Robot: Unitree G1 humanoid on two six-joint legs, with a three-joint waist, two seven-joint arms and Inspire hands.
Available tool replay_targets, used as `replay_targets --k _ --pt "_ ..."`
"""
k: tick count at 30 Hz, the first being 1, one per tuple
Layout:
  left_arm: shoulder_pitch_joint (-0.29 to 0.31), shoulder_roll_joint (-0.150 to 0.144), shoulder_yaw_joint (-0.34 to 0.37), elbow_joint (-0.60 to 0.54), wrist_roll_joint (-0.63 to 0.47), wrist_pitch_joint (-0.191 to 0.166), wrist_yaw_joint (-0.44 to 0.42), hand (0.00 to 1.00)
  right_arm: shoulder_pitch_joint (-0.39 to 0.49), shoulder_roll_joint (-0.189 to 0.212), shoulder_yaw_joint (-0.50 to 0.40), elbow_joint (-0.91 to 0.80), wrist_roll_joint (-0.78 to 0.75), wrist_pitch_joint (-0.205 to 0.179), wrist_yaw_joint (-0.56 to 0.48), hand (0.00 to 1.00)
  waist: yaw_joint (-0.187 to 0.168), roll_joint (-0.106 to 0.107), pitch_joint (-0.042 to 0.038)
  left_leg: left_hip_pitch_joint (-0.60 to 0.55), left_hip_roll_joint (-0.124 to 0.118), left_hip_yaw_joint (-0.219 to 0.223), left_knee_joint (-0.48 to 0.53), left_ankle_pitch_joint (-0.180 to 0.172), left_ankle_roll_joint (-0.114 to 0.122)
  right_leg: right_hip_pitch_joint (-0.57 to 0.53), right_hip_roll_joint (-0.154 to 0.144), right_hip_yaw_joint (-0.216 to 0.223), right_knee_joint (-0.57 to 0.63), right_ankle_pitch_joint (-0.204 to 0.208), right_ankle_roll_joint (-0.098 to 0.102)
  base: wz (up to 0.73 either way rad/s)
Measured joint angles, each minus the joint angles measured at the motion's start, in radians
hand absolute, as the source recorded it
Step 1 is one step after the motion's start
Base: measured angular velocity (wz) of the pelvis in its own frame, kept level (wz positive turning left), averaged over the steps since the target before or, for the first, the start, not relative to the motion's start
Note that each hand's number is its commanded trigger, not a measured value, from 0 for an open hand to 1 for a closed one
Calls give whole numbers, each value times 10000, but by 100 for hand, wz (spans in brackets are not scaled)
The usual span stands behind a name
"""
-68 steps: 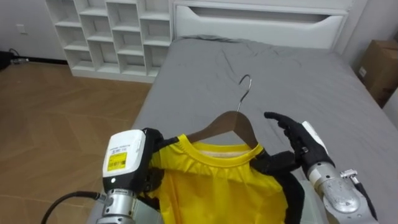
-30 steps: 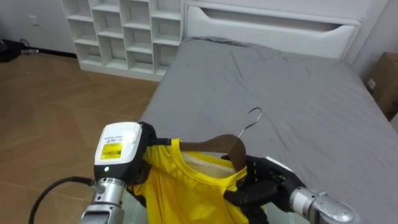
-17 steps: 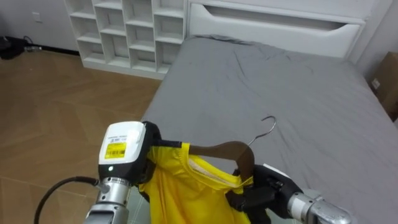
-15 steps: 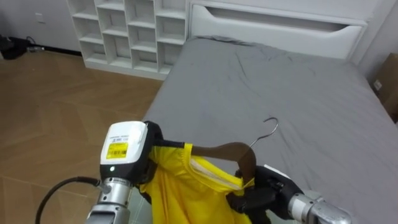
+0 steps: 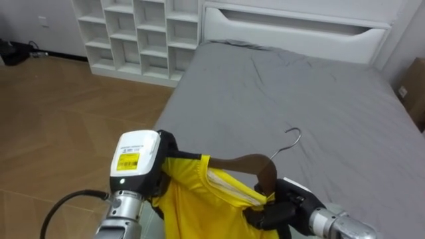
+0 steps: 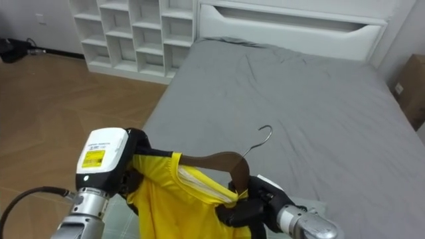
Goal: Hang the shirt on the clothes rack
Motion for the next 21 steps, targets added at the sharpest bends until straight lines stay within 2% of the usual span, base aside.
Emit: replay_targets --k 3,13,21 --pt "0 -39 1 0 -322 -49 44 0 0 -16 0 0 -24 0 -21 100 -29 13 0 1 0 0 -3 0 0 21 -5 -22 0 0 0 0" --pt "2 -64 1 130 -338 -48 38 0 -126 -64 -27 -42 -607 0 -217 100 -298 29 -3 -6 -2 -3 6 0 0 13 -4 -10 5 0 0 0" --pt "3 -75 -28 411 -336 -53 15 0 -232 -135 -29 -72 -806 0 -305 100 -295 52 -16 3 -1 5 16 0 0 15 -10 -7 12 0 0 0"
